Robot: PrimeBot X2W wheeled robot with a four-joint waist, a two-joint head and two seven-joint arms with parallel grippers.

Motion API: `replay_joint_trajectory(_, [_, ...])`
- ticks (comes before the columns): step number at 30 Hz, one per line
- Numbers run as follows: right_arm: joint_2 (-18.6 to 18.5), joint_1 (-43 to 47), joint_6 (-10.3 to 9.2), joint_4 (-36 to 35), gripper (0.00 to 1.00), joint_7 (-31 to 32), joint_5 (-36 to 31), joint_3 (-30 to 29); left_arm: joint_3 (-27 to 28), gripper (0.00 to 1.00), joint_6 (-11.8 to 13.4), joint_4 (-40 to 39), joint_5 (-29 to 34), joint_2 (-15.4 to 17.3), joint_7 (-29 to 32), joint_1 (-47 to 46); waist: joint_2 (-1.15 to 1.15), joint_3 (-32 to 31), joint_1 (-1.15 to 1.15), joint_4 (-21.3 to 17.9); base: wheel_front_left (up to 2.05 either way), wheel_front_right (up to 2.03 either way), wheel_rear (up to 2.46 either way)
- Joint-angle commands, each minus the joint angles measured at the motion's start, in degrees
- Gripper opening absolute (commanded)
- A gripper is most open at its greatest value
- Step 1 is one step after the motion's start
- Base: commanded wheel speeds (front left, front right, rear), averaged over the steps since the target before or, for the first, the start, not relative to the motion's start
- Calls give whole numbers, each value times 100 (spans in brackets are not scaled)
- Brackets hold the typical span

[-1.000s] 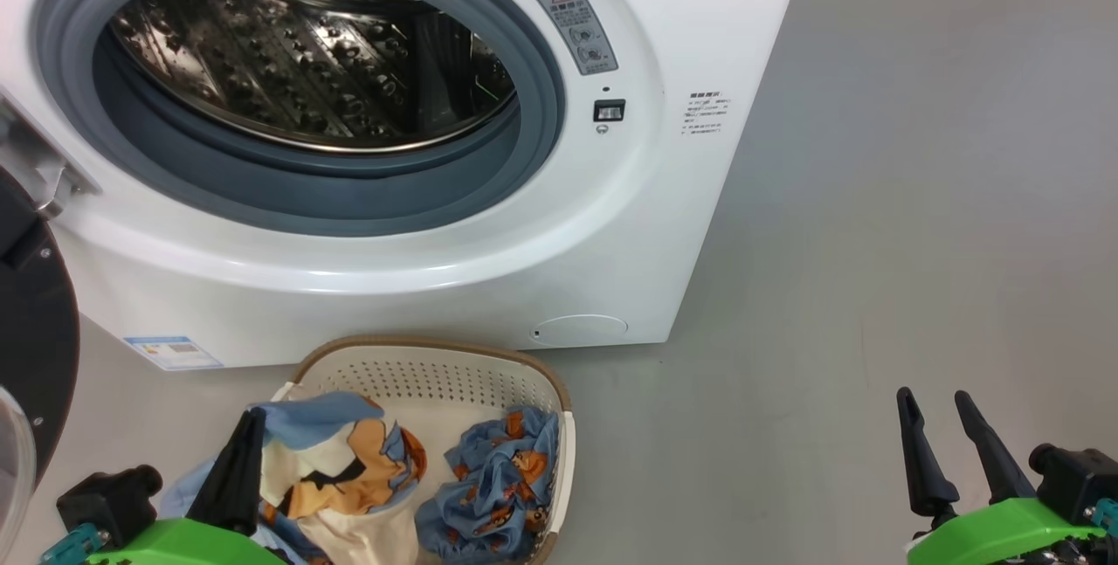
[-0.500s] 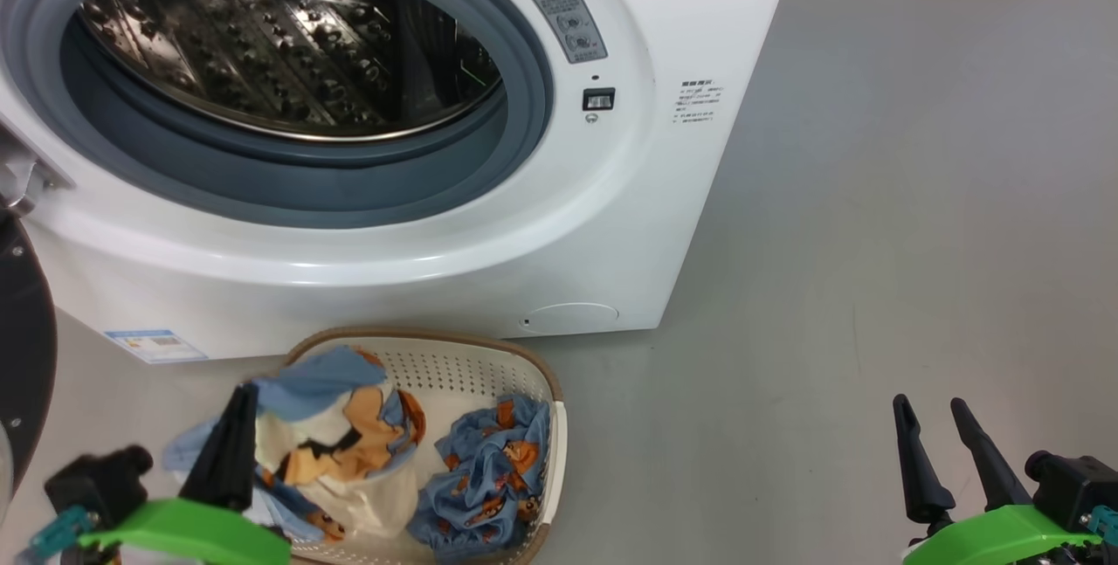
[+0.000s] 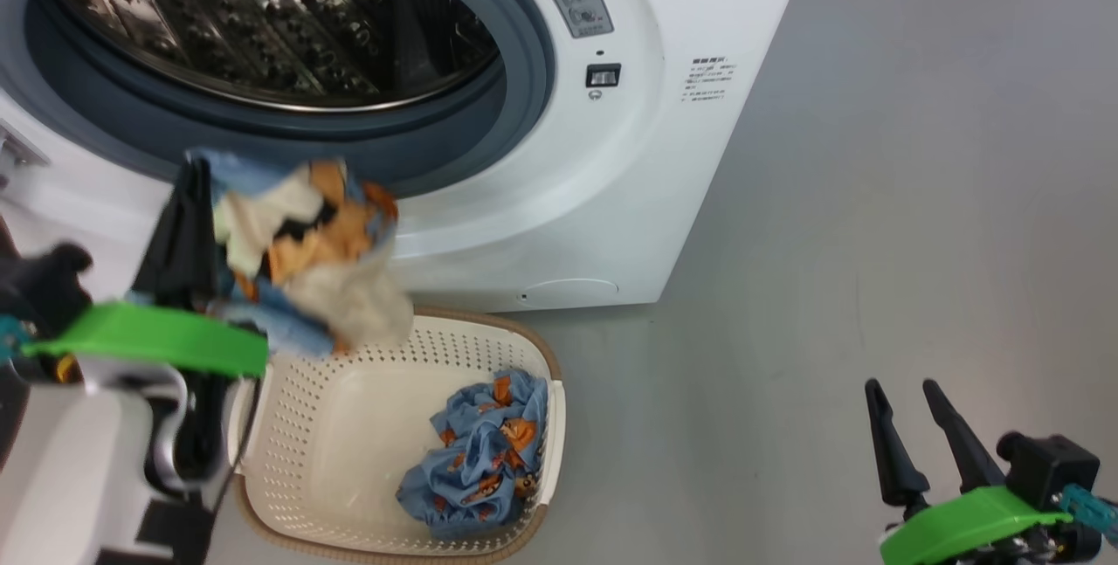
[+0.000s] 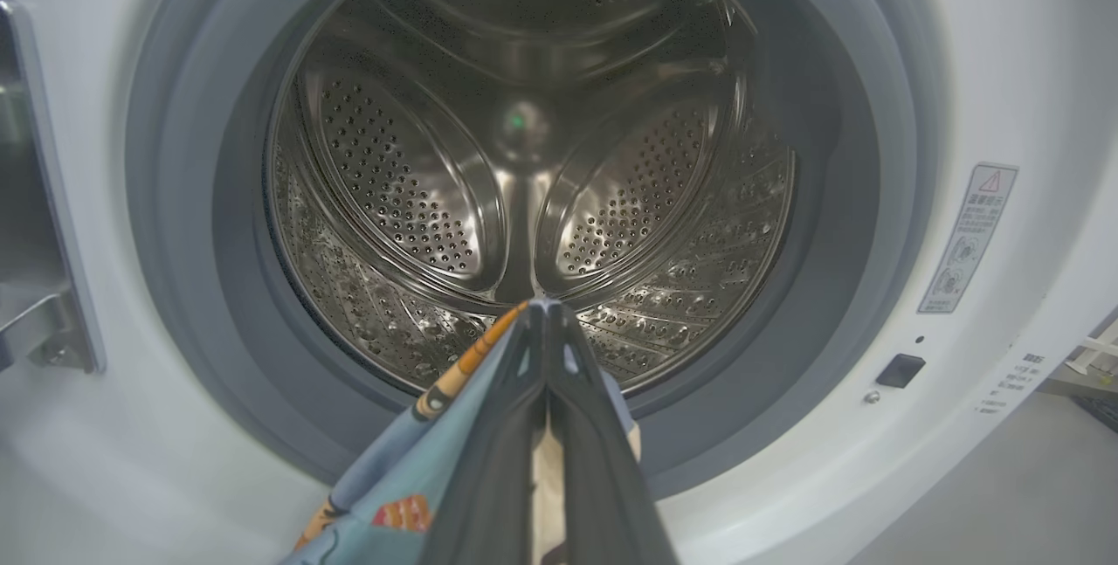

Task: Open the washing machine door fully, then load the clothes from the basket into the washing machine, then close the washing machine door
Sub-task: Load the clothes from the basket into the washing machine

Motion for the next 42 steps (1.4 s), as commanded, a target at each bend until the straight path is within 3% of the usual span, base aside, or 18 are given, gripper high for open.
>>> replay_joint_trajectory(1, [-36, -187, 9, -107, 100, -28, -84, 196, 202, 0, -14, -39, 94, 171, -60, -470, 0, 100, 0, -35, 0, 0, 0])
replay_joint_trajectory(11, [37, -372, 9, -122, 100, -28, -129, 279, 61, 0, -14, 439, 11, 147, -60, -1687, 0, 413, 0, -132, 0, 0, 0])
replay_joint_trajectory(30, [285, -789, 9, -85, 100, -28, -161, 657, -799, 0, -14, 3152, -571, 347, -60, -3433, 0, 1058, 0, -685, 0, 0, 0])
replay_joint_trajectory(42, [369, -943, 9, -107, 100, -28, -120, 801, -1117, 0, -14, 3662, -670, 569, -60, -4220, 0, 1324, 0, -948, 0, 0, 0])
